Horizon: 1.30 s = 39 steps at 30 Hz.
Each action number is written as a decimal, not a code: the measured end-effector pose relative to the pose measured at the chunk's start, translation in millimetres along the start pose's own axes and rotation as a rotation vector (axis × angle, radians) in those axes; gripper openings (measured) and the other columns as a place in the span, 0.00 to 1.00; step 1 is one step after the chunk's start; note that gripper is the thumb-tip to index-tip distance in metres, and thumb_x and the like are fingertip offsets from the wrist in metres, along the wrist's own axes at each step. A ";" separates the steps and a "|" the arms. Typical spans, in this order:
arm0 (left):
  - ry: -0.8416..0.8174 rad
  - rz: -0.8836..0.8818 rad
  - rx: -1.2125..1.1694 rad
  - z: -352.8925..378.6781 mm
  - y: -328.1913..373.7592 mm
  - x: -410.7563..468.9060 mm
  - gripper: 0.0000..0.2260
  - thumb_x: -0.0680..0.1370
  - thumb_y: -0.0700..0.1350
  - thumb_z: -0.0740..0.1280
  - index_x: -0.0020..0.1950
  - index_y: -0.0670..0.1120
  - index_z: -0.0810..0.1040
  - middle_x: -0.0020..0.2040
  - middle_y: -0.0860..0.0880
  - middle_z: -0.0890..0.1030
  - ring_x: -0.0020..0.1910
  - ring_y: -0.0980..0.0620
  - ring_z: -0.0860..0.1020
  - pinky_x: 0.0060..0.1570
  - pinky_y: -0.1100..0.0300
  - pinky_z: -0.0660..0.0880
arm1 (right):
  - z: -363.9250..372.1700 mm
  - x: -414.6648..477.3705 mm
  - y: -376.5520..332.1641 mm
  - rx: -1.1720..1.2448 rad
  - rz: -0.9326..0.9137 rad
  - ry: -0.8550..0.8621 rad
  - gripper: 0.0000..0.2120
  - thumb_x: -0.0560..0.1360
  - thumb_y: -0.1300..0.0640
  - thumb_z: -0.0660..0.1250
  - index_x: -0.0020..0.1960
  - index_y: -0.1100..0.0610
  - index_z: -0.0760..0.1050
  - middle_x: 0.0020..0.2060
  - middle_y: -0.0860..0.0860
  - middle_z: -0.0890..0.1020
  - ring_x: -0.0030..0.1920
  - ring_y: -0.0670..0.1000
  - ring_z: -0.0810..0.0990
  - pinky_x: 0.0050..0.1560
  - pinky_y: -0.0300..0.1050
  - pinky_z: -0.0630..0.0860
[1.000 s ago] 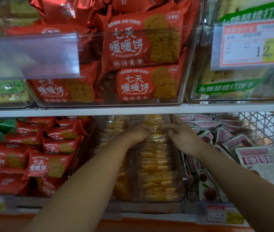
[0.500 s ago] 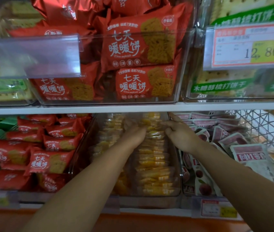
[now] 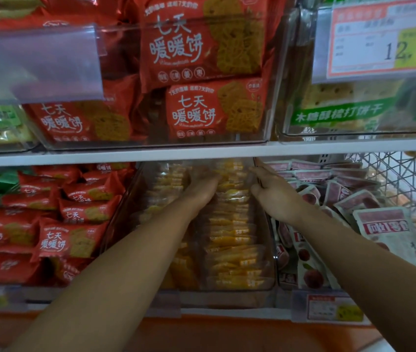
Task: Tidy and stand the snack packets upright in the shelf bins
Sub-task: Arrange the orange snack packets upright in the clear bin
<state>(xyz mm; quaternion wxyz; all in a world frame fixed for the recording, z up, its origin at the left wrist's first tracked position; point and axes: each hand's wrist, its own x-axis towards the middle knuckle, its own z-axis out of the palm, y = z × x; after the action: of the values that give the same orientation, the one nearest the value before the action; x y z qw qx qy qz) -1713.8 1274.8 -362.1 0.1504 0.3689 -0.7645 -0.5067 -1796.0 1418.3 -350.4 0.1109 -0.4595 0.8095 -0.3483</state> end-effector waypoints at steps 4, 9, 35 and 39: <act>-0.156 0.026 0.121 -4.1 -1.8 -12.9 0.30 0.69 0.63 0.65 0.67 0.51 0.70 0.71 0.50 0.66 0.66 0.46 0.69 0.65 0.56 0.66 | 1.3 2.7 2.6 -0.034 -0.007 0.018 0.23 0.80 0.62 0.55 0.74 0.58 0.59 0.76 0.53 0.53 0.76 0.46 0.48 0.56 0.23 0.47; -0.249 0.043 0.151 -7.2 -3.2 -16.3 0.27 0.76 0.59 0.66 0.72 0.51 0.65 0.64 0.53 0.71 0.65 0.51 0.70 0.58 0.62 0.65 | 1.9 3.0 3.7 -0.017 0.016 0.017 0.24 0.79 0.61 0.56 0.74 0.56 0.59 0.76 0.52 0.52 0.76 0.46 0.50 0.64 0.30 0.49; -0.179 -0.365 -0.304 -2.9 -6.2 -40.5 0.16 0.78 0.59 0.61 0.52 0.47 0.79 0.46 0.44 0.83 0.43 0.45 0.82 0.45 0.54 0.79 | -10.1 -57.3 -17.7 -0.048 -0.071 -0.085 0.20 0.80 0.56 0.57 0.72 0.51 0.64 0.74 0.42 0.52 0.73 0.41 0.49 0.62 0.23 0.44; -0.105 -0.333 -0.353 6.5 -11.2 -51.8 0.15 0.80 0.56 0.59 0.50 0.46 0.78 0.46 0.43 0.82 0.47 0.43 0.81 0.53 0.48 0.78 | 5.4 -87.9 -20.2 -0.134 -0.128 -0.135 0.23 0.81 0.53 0.55 0.75 0.53 0.57 0.76 0.45 0.44 0.75 0.45 0.41 0.67 0.31 0.39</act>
<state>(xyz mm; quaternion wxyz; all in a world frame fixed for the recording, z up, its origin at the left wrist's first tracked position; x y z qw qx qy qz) -1677.7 1313.8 -367.4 0.0870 0.4309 -0.5995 -0.6689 -1731.2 1481.2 -353.3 0.1119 -0.5390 0.7906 -0.2682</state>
